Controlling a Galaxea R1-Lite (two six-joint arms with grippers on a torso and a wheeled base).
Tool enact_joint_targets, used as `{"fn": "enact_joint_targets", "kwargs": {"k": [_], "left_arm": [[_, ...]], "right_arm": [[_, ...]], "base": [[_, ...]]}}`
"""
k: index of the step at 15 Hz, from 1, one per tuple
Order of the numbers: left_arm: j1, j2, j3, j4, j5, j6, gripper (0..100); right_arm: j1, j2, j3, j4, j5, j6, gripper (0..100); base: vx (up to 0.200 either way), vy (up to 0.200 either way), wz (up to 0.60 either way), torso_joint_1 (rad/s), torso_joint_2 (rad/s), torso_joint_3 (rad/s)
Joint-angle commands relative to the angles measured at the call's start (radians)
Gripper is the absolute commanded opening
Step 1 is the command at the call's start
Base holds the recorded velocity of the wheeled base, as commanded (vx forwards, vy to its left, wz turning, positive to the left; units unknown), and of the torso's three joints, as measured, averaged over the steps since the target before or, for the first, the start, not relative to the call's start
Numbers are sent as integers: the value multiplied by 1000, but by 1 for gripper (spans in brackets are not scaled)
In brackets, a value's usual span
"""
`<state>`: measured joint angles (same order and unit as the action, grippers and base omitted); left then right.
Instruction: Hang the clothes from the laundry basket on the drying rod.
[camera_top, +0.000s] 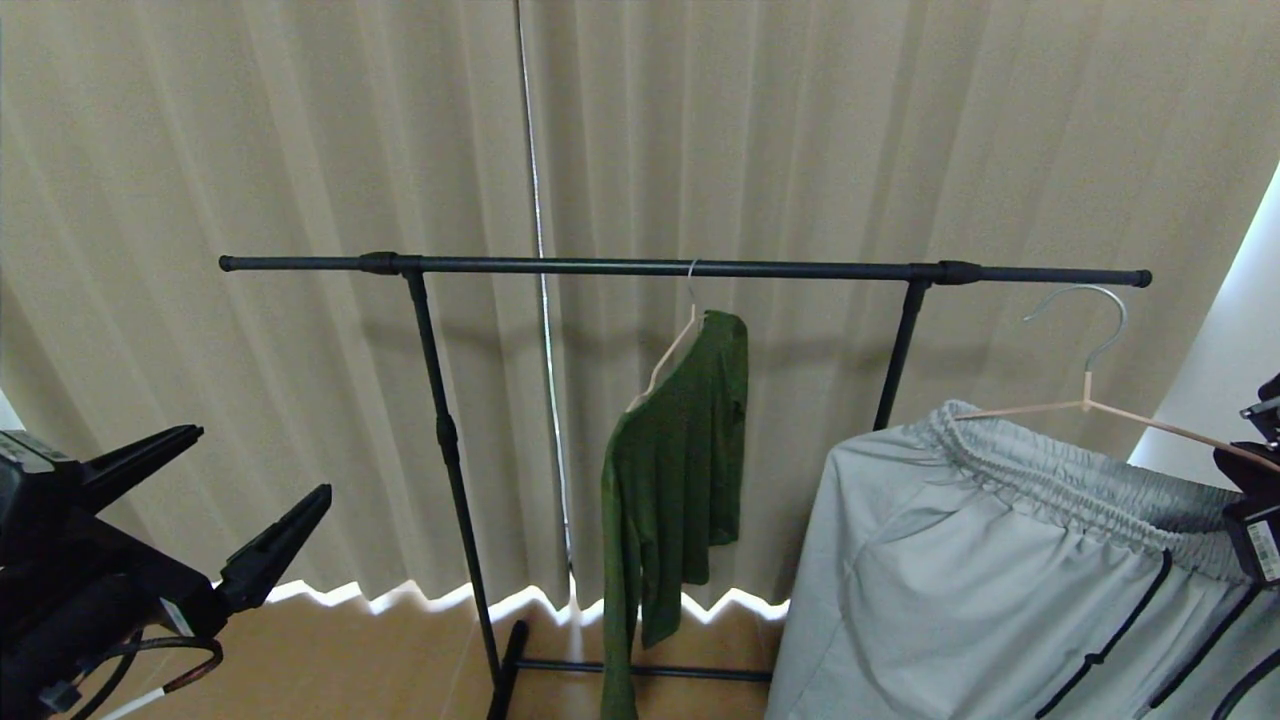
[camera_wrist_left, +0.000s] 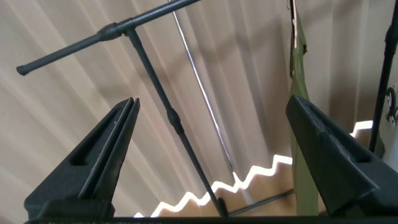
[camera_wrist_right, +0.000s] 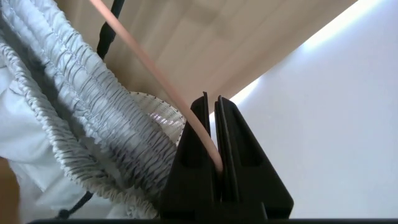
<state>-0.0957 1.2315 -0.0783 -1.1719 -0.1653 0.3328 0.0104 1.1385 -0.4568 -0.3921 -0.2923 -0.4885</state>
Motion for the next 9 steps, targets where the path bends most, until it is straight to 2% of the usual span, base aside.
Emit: {"fn": "enact_joint_targets", "kwargs": {"k": [1, 9], "left_arm": [[1, -3, -3, 0, 0, -1, 100], [-1, -49, 3, 1, 0, 0, 100]], "right_arm": [[0, 6, -3, -1, -1, 1, 0], [-1, 56, -36, -5, -1, 4, 0]], "base": [[200, 0, 0, 7, 2, 2], [200, 0, 0, 5, 2, 2]]}}
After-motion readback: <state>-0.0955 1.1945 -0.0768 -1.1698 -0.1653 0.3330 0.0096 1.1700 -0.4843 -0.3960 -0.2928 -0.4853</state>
